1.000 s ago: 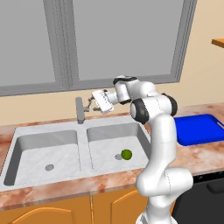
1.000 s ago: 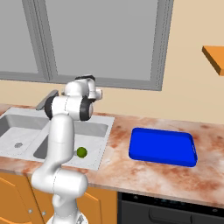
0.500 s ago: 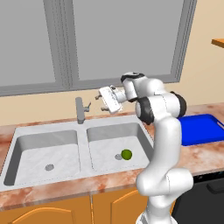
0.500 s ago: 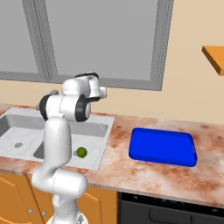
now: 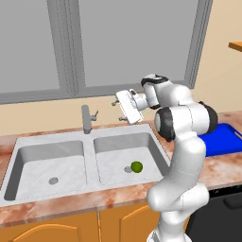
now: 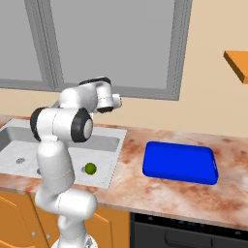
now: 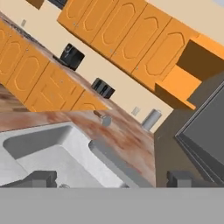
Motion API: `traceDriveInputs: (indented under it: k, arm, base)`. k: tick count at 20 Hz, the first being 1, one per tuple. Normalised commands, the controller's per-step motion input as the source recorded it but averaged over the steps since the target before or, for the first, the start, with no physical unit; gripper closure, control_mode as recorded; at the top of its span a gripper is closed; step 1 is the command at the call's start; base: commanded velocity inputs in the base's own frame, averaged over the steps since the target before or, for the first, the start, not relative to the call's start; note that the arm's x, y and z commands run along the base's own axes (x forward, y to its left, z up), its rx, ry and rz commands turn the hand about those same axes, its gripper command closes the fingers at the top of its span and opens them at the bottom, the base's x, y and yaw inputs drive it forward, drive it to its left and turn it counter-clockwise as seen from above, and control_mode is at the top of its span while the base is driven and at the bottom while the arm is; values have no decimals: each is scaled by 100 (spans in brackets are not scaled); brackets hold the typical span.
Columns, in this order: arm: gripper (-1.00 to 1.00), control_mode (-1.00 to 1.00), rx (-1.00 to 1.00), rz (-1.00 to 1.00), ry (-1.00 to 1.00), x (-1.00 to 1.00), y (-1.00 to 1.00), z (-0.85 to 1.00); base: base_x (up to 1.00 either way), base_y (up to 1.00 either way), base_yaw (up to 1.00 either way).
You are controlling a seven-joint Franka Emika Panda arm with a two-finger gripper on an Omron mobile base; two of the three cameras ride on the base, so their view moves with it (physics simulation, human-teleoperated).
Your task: Pick up all produce items and place them in the sink. Turn on the sink faucet to wash them. Then turn the sink off and put them in the tray.
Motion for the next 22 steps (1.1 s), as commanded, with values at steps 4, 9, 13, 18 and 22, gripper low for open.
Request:
traceDriveInputs:
  k: [4, 9, 13, 18, 22]
  arm:
    - [-100, -100, 0, 0, -16, -69, -8, 56]
    - [-100, -100, 0, 0, -18, -73, -4, 49]
    - [-100, -100, -2, 0, -20, -79, 0, 43]
    - [-100, -100, -11, -2, -19, -76, 0, 28]
    - [-100, -100, -25, 0, -21, -56, 0, 29]
  base:
    - [0, 0, 0]
    - [0, 0, 0]
    - [0, 0, 0]
    - [0, 0, 0]
    - [0, 0, 0]
